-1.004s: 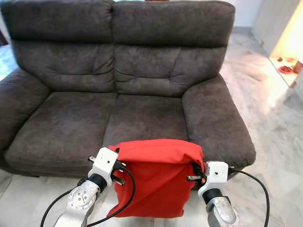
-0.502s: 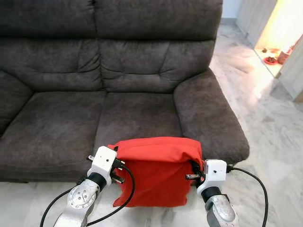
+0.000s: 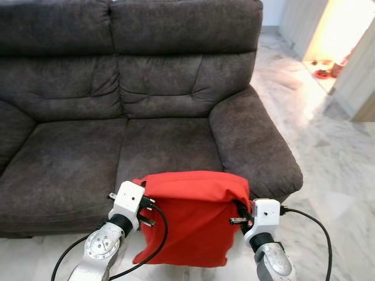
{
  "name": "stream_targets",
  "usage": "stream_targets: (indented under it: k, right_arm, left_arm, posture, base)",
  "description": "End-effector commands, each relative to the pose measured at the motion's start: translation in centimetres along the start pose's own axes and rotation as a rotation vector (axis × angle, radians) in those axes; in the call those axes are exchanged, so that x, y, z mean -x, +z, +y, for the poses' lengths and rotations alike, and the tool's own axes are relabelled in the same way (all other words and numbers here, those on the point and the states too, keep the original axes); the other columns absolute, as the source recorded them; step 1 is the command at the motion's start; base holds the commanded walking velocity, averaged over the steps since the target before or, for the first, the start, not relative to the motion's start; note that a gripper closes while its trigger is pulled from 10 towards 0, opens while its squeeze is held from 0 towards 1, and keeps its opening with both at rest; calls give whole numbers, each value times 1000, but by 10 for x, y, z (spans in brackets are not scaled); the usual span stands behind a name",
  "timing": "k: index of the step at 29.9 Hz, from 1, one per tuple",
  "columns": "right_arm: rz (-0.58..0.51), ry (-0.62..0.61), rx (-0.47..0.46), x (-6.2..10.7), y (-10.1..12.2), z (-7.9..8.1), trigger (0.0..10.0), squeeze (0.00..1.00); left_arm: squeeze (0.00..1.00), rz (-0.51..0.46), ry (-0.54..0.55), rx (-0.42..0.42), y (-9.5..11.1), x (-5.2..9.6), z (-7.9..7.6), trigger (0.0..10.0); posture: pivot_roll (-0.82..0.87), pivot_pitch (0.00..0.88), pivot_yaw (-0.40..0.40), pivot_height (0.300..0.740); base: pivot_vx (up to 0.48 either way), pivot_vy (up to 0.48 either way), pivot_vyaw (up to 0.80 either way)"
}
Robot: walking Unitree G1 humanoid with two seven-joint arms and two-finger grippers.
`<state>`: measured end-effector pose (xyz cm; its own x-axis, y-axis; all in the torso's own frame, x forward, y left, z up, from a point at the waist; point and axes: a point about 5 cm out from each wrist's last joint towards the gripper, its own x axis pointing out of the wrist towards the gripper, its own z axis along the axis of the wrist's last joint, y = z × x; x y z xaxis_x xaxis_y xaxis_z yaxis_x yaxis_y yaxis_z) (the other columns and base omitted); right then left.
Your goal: Move the pillow to the sofa from floor
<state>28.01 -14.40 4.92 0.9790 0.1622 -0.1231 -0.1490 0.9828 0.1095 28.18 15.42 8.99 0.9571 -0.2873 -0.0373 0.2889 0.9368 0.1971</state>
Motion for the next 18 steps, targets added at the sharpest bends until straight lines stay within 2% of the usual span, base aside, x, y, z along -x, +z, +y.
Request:
stream_targets:
  k: [1, 13, 18]
  right_arm:
    - [-55, -41, -15, 0, 10, -7, 10000, 0]
    - [-83, -24, 15, -2, 16, -6, 10000, 0]
    - [-138, 12, 41, -5, 28, -5, 10000, 0]
  left_arm:
    - [0, -57, 86, -21, 12, 4, 20, 10000]
    - [0, -88, 114, -2, 19, 6, 17, 10000]
    - [0, -109, 155, 2, 24, 5, 19, 10000]
  posture:
    - [25, 121, 21, 740]
    - [28, 119, 21, 740]
    - [28, 120, 20, 740]
  base:
    - [0, 0, 0]
    - [0, 0, 0]
    - [0, 0, 0]
